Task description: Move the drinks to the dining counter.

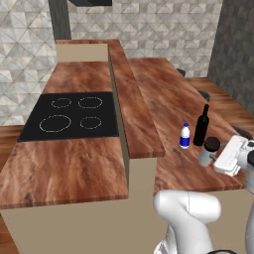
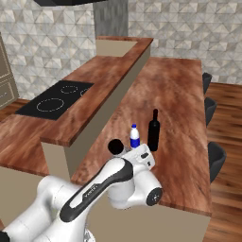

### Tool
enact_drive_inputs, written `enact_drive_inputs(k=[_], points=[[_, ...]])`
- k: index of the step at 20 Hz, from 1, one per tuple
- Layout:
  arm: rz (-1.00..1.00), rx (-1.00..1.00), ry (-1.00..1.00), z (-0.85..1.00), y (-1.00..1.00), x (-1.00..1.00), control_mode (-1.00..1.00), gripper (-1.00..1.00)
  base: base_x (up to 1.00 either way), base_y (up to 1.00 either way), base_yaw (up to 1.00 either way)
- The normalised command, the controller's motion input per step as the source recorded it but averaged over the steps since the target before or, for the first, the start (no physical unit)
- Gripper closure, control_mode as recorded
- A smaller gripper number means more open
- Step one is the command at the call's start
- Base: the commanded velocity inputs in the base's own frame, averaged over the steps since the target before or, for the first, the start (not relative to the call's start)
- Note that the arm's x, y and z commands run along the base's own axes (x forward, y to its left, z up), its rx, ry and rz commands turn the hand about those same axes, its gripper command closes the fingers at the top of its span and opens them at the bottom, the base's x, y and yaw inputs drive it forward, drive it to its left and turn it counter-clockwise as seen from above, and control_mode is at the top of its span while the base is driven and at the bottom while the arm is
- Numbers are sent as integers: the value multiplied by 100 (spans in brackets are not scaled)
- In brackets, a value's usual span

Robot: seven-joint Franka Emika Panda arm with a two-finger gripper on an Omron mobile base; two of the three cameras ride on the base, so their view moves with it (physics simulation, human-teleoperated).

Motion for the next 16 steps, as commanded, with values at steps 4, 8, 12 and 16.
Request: enact_drive_inputs(k=[4, 8, 12, 16], points=[[-5, 0, 20, -30, 0, 30, -100, 100, 0, 0, 0], [-4, 3, 22, -23, 0, 18, -100, 100, 0, 0, 0], [-4, 1, 14, -28, 0, 17, -100, 100, 0, 0, 0], [-4, 2, 4, -33, 0, 21, -100, 100, 0, 0, 0]])
